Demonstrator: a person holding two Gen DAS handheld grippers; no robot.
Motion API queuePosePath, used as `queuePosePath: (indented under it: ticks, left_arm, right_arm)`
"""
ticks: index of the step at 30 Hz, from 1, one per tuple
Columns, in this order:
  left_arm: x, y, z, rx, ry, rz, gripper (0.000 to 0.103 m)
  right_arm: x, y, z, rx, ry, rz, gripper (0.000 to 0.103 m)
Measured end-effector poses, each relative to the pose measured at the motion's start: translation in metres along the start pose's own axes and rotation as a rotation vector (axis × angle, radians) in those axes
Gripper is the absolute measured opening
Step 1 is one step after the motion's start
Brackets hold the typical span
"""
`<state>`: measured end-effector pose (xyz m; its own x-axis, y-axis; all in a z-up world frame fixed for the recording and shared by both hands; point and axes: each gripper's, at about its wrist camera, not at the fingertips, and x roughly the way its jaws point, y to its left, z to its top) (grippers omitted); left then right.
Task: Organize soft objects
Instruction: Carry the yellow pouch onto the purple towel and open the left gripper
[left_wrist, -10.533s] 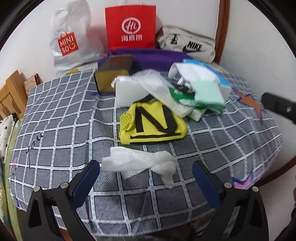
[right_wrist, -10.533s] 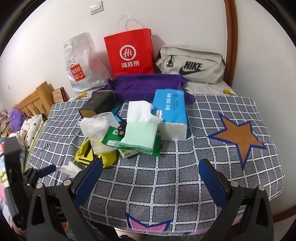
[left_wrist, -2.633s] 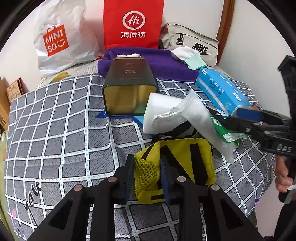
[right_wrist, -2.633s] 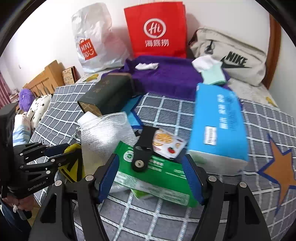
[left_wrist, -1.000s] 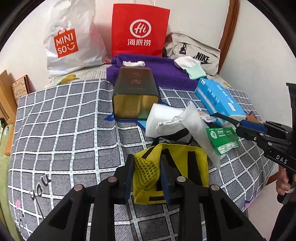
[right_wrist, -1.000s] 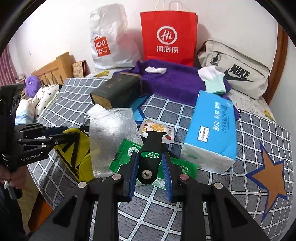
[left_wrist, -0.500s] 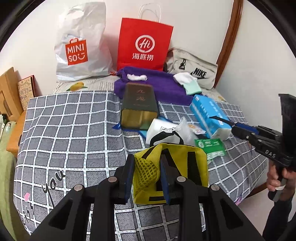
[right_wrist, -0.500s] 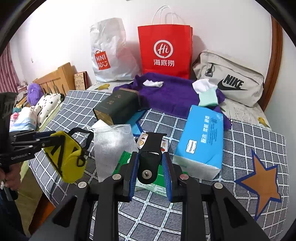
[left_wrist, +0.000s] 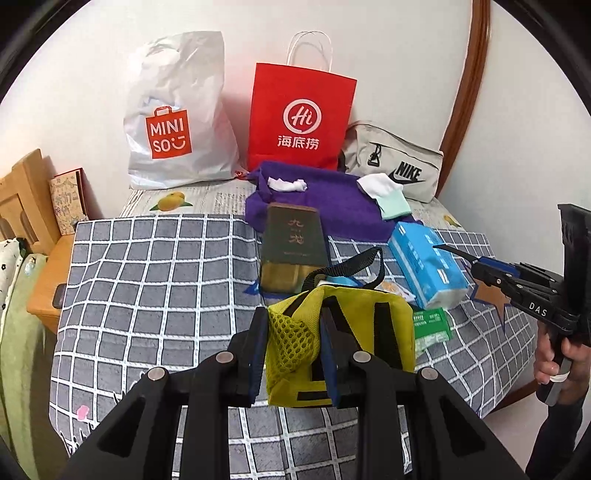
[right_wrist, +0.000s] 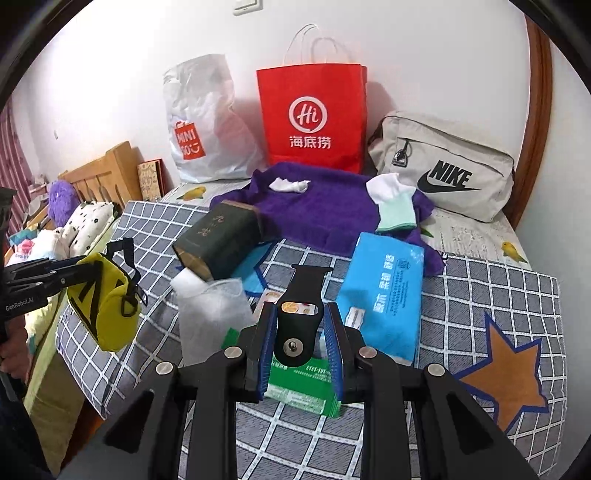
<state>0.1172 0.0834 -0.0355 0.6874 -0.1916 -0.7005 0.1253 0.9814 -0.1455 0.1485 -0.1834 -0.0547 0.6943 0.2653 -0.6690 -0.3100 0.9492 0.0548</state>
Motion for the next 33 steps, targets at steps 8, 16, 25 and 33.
queuePosePath:
  ticks: [8, 16, 25, 33]
  left_arm:
    - [0.021, 0.003, 0.027, -0.008, 0.004, 0.01, 0.025]
    - [0.046, -0.002, 0.062, 0.004, 0.005, 0.014, 0.025]
    - [0.078, -0.011, 0.099, 0.024, 0.01, -0.007, 0.025]
    - [0.11, -0.016, 0.133, 0.039, 0.017, -0.015, 0.025]
  right_arm:
    - [0.014, -0.02, 0.018, 0.03, 0.007, -0.019, 0.026]
    - [0.027, -0.041, 0.041, 0.065, 0.002, -0.031, 0.026]
    - [0.044, -0.059, 0.077, 0.067, -0.021, -0.042, 0.026]
    - [0.071, -0.069, 0.104, 0.059, -0.022, -0.039, 0.026]
